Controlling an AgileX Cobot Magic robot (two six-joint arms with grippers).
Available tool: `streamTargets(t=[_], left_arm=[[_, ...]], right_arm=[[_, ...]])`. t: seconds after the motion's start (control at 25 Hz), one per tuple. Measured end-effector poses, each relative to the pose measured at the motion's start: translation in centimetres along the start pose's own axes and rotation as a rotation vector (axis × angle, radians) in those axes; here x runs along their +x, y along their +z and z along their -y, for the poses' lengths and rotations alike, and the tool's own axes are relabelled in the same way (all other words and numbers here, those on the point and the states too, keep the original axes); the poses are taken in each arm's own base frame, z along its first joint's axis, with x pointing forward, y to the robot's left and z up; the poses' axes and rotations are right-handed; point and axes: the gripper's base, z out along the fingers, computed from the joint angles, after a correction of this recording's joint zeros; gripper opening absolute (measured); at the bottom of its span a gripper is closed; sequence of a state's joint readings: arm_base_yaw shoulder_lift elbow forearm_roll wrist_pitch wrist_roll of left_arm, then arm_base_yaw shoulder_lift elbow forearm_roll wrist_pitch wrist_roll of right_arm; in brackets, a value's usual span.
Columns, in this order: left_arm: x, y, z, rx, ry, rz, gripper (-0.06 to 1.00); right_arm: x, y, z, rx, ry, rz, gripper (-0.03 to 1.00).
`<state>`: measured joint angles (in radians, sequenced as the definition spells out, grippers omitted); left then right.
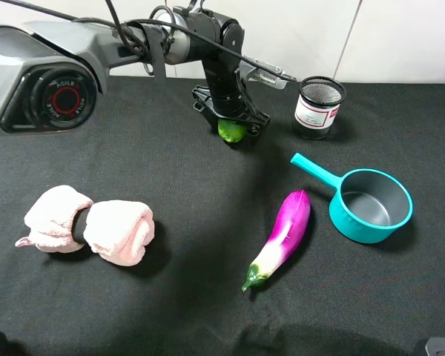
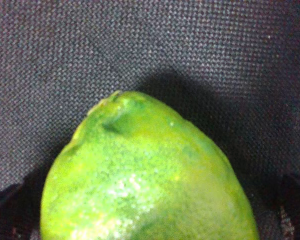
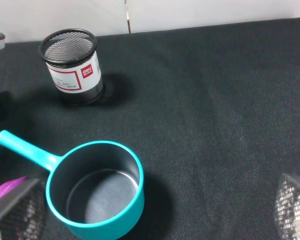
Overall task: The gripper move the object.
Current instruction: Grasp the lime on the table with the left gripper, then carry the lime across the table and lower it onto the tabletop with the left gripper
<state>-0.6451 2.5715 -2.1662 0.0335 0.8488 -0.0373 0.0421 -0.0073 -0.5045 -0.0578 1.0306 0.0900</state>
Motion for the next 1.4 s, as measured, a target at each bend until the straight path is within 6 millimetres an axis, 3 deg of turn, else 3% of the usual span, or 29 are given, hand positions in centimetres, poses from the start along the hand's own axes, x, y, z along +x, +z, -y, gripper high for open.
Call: streamTargets(t=[0.12,0.36,1.08,1.4], left_arm=[[0.0,0.0,0.0,0.0,0.0,0.002,0.88],[0.0,0.0,0.1,0.007,-0.005,0.004,0.64],[0.0,-0.1,0.1,0.013,-0.022,0.0,0.63],[-0.2,-3.7,-0.1,0.003,-0.023,-0.032,0.63]], right_arm=[[0.0,0.0,0.0,0.002,-0.001,0.0,0.69],[0.0,0.0,0.0,0.002,-0.001,0.0,0.69],[0.0,0.0,0.0,0.002,-0.001,0.001,0.69],[0.0,0.0,0.0,0.002,-0.001,0.001,0.69]])
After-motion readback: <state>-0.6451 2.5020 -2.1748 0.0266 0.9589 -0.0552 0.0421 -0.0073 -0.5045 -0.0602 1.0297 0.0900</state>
